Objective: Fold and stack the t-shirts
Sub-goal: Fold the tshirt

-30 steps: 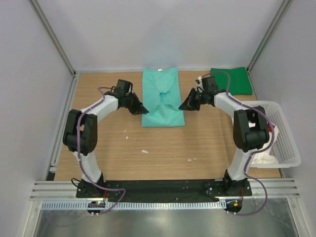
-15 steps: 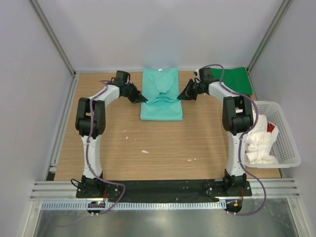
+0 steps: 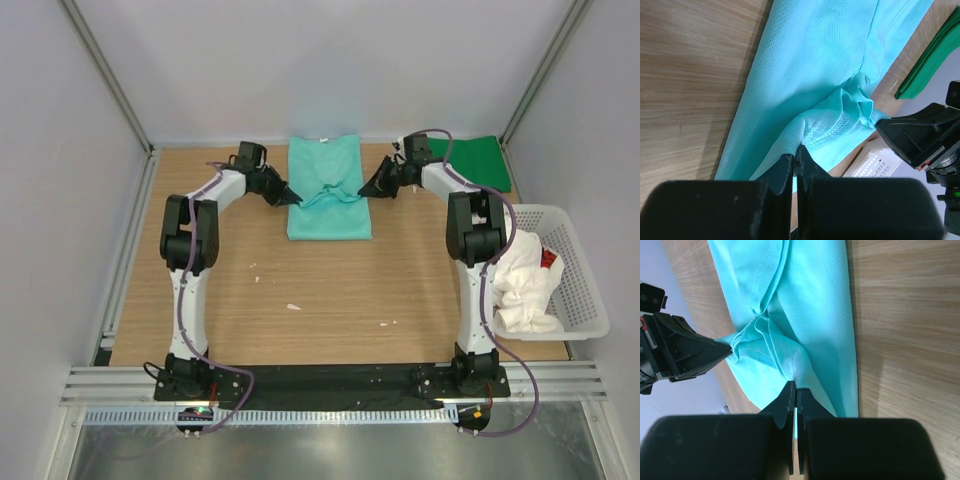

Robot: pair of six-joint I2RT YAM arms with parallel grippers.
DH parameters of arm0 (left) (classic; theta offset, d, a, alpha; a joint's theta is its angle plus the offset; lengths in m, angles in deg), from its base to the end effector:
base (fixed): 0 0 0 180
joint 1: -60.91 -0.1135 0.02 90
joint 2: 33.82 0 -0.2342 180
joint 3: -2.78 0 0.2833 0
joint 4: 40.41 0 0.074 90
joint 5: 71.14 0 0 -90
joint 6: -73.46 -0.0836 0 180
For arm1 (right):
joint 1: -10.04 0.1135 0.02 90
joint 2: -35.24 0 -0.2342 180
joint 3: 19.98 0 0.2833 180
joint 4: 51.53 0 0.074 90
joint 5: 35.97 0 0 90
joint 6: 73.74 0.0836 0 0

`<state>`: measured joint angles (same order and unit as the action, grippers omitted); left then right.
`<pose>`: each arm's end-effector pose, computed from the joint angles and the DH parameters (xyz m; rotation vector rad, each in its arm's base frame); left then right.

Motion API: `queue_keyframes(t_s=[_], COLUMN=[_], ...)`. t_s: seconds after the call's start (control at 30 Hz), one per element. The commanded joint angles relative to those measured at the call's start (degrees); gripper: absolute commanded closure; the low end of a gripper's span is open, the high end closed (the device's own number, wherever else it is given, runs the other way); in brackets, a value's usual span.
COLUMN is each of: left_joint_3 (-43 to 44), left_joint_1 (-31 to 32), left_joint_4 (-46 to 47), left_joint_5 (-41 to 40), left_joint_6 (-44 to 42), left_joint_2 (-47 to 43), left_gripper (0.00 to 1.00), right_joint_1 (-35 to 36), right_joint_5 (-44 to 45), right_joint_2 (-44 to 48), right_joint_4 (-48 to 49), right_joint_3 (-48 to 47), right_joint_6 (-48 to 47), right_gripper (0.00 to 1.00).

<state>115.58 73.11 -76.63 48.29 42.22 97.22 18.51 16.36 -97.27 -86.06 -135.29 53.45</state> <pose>0.5076 -0.1518 0.0820 -0.8656 2.5916 -1.0888 0.5223 0.1294 0.0923 0.3393 2.5391 1.1422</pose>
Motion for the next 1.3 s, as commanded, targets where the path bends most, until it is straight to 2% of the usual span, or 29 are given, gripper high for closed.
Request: queue_keyframes(t_s=[0.0,0.03,0.1,0.13,0.2,0.23,0.3,0.37,0.43,0.53,0.63,0.7,0.77,0.83,0.87,0.9,0.93,1.03,1.1,1.27], left_joint_3=[3.31,4.01,4.71,6.11,8.14,9.71,10.78,10.87,10.17,7.46,2.29,-1.24,-5.99,-8.90,-9.51,-9.96,-10.13,-11.89,-13.82,-21.20], left_joint_1=[-0.52,-0.69,-0.96,-1.48,-2.10,-2.88,-3.68,-4.47,-4.56,-4.04,-2.29,-1.14,0.36,1.24,1.33,1.50,1.50,1.68,1.68,1.59], left_joint_4=[1.14,1.22,1.14,1.05,-0.79,-0.97,-2.02,-3.77,-4.57,-5.90,-4.93,-0.29,5.84,10.25,15.50,17.73,19.75,27.75,33.12,35.24], left_joint_5=[1.25,0.90,-0.51,-1.99,-3.41,-3.85,-4.20,-5.95,-5.79,-1.76,2.03,4.57,8.53,11.52,12.31,13.19,14.59,16.44,17.41,17.50], left_joint_6=[0.92,1.00,0.48,0.04,-1.80,-2.51,-4.78,-6.90,-10.40,-12.61,-15.69,-15.79,-12.73,-9.74,-7.63,-4.74,-3.14,2.83,4.86,3.99], left_joint_2=[1.14,1.41,2.11,2.55,3.43,3.34,1.77,-0.60,-3.85,-7.10,-10.70,-12.03,-11.78,-10.55,-8.98,-8.01,-7.13,-4.57,-4.65,-6.06], left_gripper=[0.99,0.93,0.84,0.72,0.62,0.57,0.53,0.40,0.36,0.37,0.44,0.49,0.60,0.66,0.69,0.71,0.74,0.78,0.80,0.81], right_joint_1=[-0.65,-0.73,-1.35,-1.70,-2.75,-3.19,-4.59,-5.21,-5.57,-5.22,-3.55,-1.97,-0.13,0.84,1.11,1.55,1.55,1.64,2.08,2.25], right_joint_5=[-1.70,-1.97,-2.23,-2.23,-2.58,-3.11,-4.42,-3.99,-3.90,-2.76,-2.58,-2.76,-4.07,-4.69,-5.65,-6.53,-7.32,-10.40,-13.55,-15.59], right_joint_2=[-0.73,-1.17,-3.36,-4.33,-7.66,-8.72,-9.87,-8.57,-5.67,0.28,8.02,11.03,12.79,12.54,12.19,12.10,12.10,11.31,9.39,7.35], right_joint_4=[1.21,1.99,3.31,4.28,4.99,4.99,3.94,2.89,1.83,-1.43,5.04,7.53,11.05,11.14,11.75,13.67,18.65,24.91,27.22,25.56], right_joint_3=[-3.69,-4.13,-6.58,-7.82,-12.98,-15.02,-19.84,-20.22,-19.00,-12.95,-0.30,5.07,10.52,12.56,13.17,15.61,17.03,21.17,21.52,21.96], right_joint_6=[1.39,1.83,2.80,2.97,4.28,5.08,6.22,5.88,4.22,1.49,1.66,2.45,2.98,2.36,2.62,4.80,6.21,11.49,12.64,10.10], right_gripper=[0.99,0.99,0.92,0.88,0.82,0.72,0.67,0.56,0.49,0.49,0.49,0.50,0.53,0.61,0.64,0.69,0.77,0.90,0.92,0.95])
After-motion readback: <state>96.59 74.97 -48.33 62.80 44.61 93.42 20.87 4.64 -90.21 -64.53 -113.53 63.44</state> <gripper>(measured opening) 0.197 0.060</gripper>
